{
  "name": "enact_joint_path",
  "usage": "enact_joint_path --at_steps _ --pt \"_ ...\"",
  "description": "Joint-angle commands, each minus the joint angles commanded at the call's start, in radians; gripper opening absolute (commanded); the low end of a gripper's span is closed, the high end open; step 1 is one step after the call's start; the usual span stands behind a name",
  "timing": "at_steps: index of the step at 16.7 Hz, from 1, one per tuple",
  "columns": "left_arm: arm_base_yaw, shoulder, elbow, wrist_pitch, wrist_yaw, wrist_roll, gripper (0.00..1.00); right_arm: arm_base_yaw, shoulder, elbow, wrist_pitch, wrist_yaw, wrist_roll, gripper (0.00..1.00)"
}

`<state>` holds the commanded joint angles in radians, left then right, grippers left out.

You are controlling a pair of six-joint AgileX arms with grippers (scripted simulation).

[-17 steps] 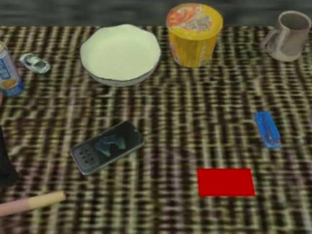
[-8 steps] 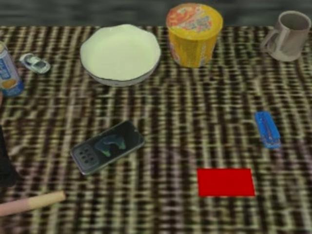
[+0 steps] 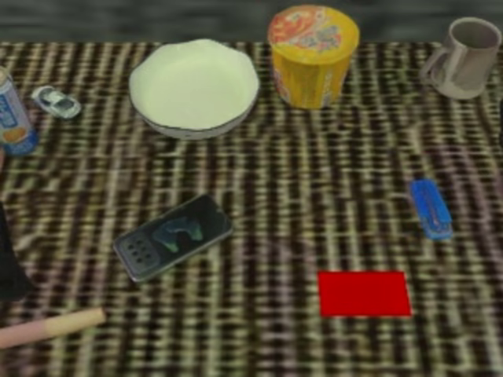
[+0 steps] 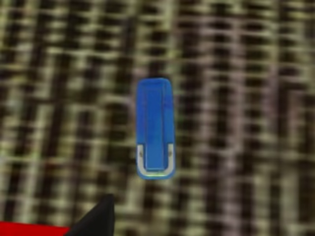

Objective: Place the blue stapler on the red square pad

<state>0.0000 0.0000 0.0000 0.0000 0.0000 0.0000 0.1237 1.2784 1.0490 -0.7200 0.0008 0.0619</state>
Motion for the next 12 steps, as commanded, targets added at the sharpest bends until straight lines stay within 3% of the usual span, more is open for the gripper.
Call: enact_joint_path --at_steps 6,12 --pt "0.0 0.0 0.0 0.0 0.0 0.0 1.0 0.053 0.561 0.446 -0.313 0.002 0.028 1.0" --pt "0.0 0.0 0.0 0.0 0.0 0.0 1.0 0.082 0.849 0.713 -0.474 -0.004 0.046 1.0"
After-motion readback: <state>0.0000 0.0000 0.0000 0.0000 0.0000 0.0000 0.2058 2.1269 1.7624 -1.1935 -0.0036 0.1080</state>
